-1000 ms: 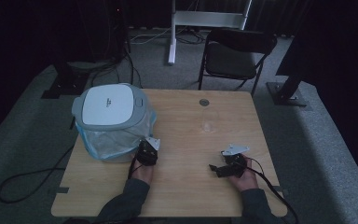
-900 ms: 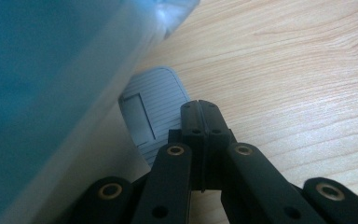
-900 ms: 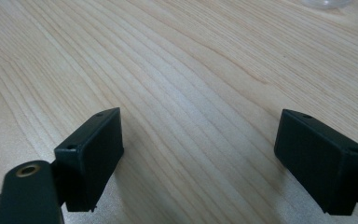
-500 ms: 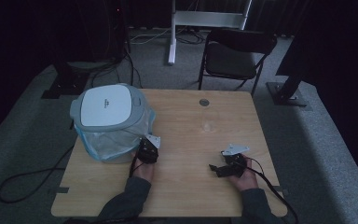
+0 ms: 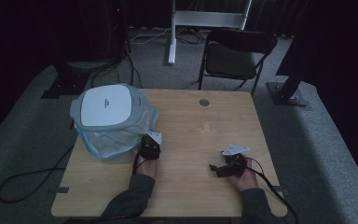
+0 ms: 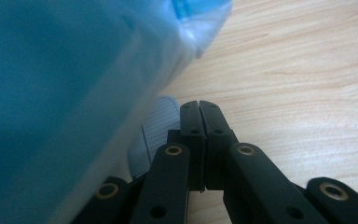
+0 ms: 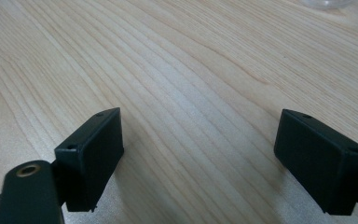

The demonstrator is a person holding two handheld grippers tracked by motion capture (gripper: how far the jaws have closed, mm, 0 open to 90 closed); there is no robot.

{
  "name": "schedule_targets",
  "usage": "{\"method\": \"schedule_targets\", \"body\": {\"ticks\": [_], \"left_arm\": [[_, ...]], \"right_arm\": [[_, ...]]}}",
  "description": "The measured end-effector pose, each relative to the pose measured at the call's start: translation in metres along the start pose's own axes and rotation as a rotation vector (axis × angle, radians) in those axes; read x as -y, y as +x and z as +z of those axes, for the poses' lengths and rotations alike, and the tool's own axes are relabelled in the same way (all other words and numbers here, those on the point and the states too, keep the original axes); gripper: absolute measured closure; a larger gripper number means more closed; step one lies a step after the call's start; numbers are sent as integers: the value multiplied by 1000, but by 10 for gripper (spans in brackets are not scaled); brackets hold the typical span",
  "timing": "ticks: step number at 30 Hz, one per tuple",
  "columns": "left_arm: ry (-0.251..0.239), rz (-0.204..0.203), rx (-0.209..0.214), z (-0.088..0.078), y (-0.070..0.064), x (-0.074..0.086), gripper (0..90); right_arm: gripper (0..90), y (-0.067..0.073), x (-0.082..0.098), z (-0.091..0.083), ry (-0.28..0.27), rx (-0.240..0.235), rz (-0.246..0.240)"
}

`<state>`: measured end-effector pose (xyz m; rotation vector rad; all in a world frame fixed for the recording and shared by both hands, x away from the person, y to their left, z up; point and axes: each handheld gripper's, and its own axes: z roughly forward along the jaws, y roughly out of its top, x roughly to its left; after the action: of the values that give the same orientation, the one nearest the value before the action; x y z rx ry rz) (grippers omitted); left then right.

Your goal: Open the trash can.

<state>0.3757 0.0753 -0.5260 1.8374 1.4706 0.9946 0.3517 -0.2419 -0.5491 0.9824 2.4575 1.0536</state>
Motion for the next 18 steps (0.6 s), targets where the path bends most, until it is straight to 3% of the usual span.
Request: {"method": "schedule_targets", "body": {"ticks": [2, 8, 18], "left_arm": [[11, -4, 0, 4, 0, 3, 900], [-21, -19, -12, 0, 0, 5, 900], [3, -27, -9, 3, 3, 6, 900]], "right_arm": [[148, 0, 0, 0, 0, 0, 0], [148, 0, 0, 0, 0, 0, 0], [148, 0, 0, 0, 0, 0, 1]]}}
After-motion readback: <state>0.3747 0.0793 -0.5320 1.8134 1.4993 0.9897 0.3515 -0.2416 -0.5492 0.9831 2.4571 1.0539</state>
